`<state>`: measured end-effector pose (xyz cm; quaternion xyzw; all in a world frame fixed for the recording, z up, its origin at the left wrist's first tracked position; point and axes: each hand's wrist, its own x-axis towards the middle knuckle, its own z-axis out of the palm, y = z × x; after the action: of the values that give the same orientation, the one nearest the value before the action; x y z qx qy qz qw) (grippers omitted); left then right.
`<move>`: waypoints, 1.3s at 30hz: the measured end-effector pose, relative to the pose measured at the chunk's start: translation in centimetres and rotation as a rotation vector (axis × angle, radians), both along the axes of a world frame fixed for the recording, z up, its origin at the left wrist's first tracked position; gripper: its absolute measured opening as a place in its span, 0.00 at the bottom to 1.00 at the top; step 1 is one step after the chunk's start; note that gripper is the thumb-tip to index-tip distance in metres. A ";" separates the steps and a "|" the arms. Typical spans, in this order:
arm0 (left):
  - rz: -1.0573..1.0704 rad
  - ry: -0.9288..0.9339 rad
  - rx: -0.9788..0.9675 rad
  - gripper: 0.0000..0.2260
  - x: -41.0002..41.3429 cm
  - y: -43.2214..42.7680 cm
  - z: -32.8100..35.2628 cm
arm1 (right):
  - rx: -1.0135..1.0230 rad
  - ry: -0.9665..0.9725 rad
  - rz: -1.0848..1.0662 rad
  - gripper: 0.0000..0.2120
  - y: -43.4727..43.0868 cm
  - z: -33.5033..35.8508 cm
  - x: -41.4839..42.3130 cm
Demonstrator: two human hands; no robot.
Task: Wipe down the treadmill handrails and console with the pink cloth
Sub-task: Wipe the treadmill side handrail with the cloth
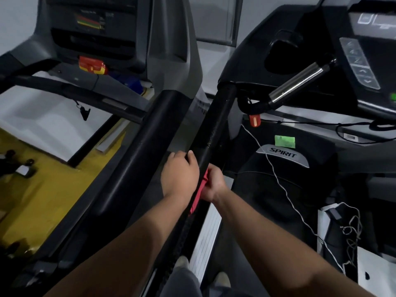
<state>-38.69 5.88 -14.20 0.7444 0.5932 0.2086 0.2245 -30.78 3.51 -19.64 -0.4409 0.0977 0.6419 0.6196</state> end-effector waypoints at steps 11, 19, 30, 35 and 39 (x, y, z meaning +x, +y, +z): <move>0.046 0.062 0.036 0.14 0.3 0.5 -1.2 | 0.076 0.000 0.003 0.25 2.7 -0.7 -1.4; 0.063 0.058 -0.249 0.21 0.3 1.1 -0.9 | 0.036 -0.002 0.007 0.16 0.1 -0.5 -1.1; 0.038 0.055 -0.274 0.22 0.6 1.0 -0.6 | 0.039 -0.939 0.017 0.09 -3.7 1.3 0.3; 0.047 0.040 -0.280 0.22 0.4 0.9 -0.6 | 0.045 -1.426 0.124 0.12 -4.2 3.1 0.4; 0.044 0.039 -0.286 0.19 0.1 1.1 -0.7 | 0.011 -1.792 0.199 0.13 -3.0 4.9 -0.6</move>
<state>-38.56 7.01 -14.95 0.6955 0.6374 0.1124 0.3119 -31.34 0.49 -14.73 -0.7794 -0.4637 0.1088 0.4070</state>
